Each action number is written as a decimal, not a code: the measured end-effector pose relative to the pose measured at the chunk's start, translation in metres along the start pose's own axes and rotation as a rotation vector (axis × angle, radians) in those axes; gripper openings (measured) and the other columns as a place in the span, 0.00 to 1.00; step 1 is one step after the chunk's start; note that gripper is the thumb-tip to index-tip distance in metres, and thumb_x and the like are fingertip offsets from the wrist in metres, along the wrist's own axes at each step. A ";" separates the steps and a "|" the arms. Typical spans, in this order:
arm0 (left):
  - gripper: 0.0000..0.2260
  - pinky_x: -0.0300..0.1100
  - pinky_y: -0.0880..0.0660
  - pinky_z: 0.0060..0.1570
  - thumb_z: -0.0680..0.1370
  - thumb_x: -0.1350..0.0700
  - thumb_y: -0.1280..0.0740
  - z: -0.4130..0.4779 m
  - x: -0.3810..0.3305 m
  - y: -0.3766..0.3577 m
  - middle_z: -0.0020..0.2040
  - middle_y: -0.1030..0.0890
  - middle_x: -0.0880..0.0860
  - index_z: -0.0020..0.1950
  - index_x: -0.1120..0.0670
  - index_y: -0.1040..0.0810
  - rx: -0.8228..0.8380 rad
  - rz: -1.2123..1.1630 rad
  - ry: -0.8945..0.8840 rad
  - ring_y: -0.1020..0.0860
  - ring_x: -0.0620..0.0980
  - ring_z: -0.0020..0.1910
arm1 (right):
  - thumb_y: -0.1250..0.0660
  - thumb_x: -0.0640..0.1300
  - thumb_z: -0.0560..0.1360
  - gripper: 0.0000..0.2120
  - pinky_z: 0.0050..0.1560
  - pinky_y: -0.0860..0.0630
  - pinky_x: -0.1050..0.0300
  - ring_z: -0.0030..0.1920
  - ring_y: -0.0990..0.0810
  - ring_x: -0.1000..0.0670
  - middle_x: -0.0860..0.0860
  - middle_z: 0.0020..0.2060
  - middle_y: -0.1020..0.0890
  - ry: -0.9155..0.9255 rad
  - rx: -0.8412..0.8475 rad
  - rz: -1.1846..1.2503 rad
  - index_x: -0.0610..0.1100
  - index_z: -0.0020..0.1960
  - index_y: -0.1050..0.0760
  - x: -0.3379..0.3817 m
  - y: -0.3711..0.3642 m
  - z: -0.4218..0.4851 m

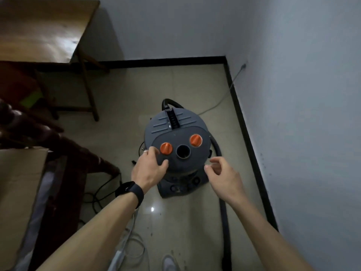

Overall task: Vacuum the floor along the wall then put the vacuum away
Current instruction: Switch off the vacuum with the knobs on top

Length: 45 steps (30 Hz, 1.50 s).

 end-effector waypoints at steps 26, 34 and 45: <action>0.17 0.49 0.29 0.49 0.85 0.43 0.48 0.093 0.002 -0.069 0.59 0.22 0.53 0.63 0.52 0.28 -0.008 0.452 0.217 0.24 0.56 0.57 | 0.46 0.56 0.84 0.18 0.50 0.26 0.44 0.57 0.21 0.33 0.39 0.58 0.24 0.035 0.110 -0.508 0.41 0.60 0.34 -0.006 -0.089 0.190; 0.13 0.49 0.27 0.42 0.82 0.46 0.41 0.093 0.004 -0.076 0.50 0.20 0.54 0.54 0.52 0.23 -0.078 0.458 0.217 0.20 0.57 0.47 | 0.46 0.55 0.85 0.18 0.48 0.26 0.44 0.57 0.21 0.34 0.38 0.58 0.24 0.015 0.076 -0.514 0.41 0.60 0.34 -0.007 -0.094 0.187; 0.14 0.50 0.28 0.47 0.84 0.46 0.46 0.094 0.004 -0.076 0.55 0.22 0.54 0.58 0.52 0.26 -0.029 0.439 0.207 0.21 0.58 0.52 | 0.43 0.52 0.84 0.16 0.38 0.27 0.46 0.49 0.18 0.36 0.41 0.53 0.28 0.223 0.072 -0.736 0.40 0.62 0.31 0.002 -0.091 0.187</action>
Point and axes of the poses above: each hand's wrist, its own z-axis towards the middle knuckle, its own y-axis out of the back of the hand, x = y × z, the point moved 7 cm from there along z, towards the middle knuckle
